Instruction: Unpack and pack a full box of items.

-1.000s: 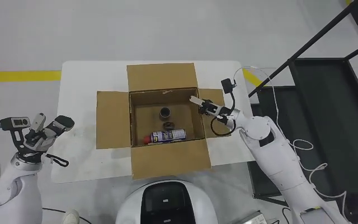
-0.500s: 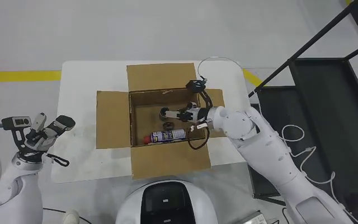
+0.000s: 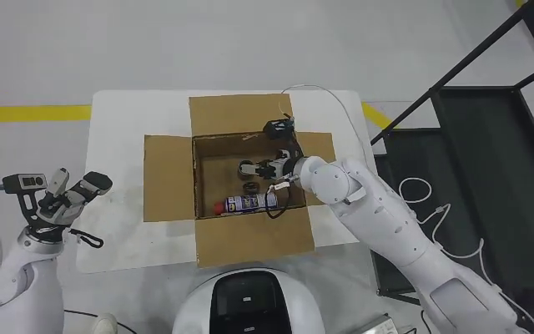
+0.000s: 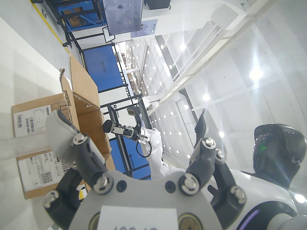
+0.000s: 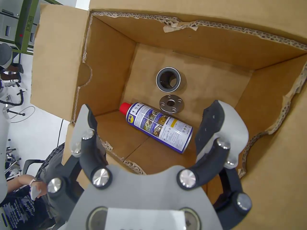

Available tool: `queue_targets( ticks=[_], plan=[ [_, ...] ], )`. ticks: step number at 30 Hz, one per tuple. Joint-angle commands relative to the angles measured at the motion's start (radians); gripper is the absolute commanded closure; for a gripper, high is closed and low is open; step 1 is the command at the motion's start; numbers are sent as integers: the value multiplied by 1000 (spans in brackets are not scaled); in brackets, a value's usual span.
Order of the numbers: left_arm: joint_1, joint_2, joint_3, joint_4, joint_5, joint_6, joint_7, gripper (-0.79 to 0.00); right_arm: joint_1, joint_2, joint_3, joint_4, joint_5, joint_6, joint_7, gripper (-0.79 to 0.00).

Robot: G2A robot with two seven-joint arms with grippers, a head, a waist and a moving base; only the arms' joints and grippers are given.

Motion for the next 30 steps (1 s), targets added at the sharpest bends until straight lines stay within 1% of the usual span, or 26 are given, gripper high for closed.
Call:
queue_targets(
  ticks=[1, 12, 14, 16, 18, 23, 26, 30],
  plan=[
    [0, 0, 0, 0, 0, 0, 0, -785, 0, 0, 0, 0, 0, 0, 0, -785],
    [0, 0, 0, 0, 0, 0, 0, -785, -1, 0, -2, 1, -3, -2, -4, -785],
    [0, 0, 0, 0, 0, 0, 0, -785, 6, -8, -27, 20, -31, 2, -25, -785],
    [0, 0, 0, 0, 0, 0, 0, -785, 33, -22, -72, 49, -48, 7, -23, -785],
    [0, 0, 0, 0, 0, 0, 0, -785, 65, -38, -126, 82, -98, 10, -29, -785],
    [0, 0, 0, 0, 0, 0, 0, -785, 136, -89, -247, 173, -172, 73, -60, -785],
    [0, 0, 0, 0, 0, 0, 0, -785, 168, -120, -301, 229, -205, 126, -75, -785],
    [0, 0, 0, 0, 0, 0, 0, -785, 192, -158, -342, 292, -205, 165, -105, -785]
  ],
)
